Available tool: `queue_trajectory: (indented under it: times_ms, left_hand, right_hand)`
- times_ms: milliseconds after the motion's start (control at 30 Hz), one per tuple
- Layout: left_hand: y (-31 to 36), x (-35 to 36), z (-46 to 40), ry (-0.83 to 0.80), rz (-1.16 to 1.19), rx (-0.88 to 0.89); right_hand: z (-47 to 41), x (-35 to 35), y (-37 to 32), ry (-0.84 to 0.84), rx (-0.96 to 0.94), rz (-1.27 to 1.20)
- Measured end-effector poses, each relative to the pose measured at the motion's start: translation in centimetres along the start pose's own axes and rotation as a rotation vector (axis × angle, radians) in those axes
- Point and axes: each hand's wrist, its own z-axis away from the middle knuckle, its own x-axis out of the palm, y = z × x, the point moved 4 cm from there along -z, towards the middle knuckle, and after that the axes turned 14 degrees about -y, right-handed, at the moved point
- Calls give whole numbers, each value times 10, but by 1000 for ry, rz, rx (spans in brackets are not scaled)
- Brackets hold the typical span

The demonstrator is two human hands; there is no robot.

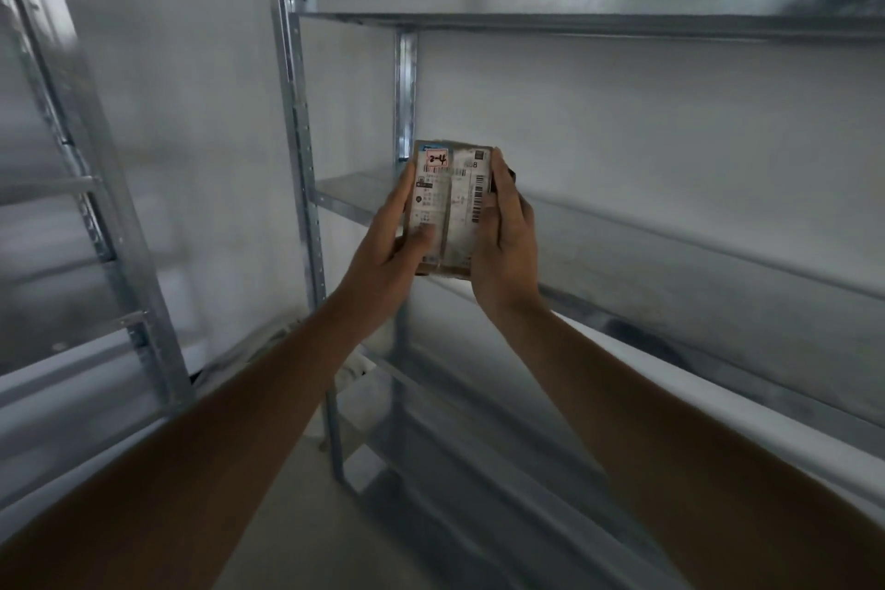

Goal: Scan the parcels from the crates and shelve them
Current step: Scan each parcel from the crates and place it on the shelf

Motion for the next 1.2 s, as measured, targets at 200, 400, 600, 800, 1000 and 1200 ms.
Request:
queue_trajectory:
  times_ms: [200, 400, 600, 800, 1000, 1200]
  left_hand:
    - [-56, -68, -31, -35, 1, -8]
    - [-107, -149, -68, -123, -28, -5]
    - [-154, -218, -103, -197, 4, 34]
    - [-200, -253, -139, -241, -18, 51]
    - [-250, -269, -190, -260, -56, -18]
    - [-295, -281, -238, -273, -147, -102]
  right_hand:
    - [-56, 55, 27, 48, 33, 57]
    - [-115, 120, 47, 134, 112, 77]
    - [-169, 173, 61, 203, 193, 146]
    - [-216, 203, 90, 251, 267, 158]
    - [-273, 217, 142, 270, 406, 154]
    - [-321, 223, 194, 251, 544, 72]
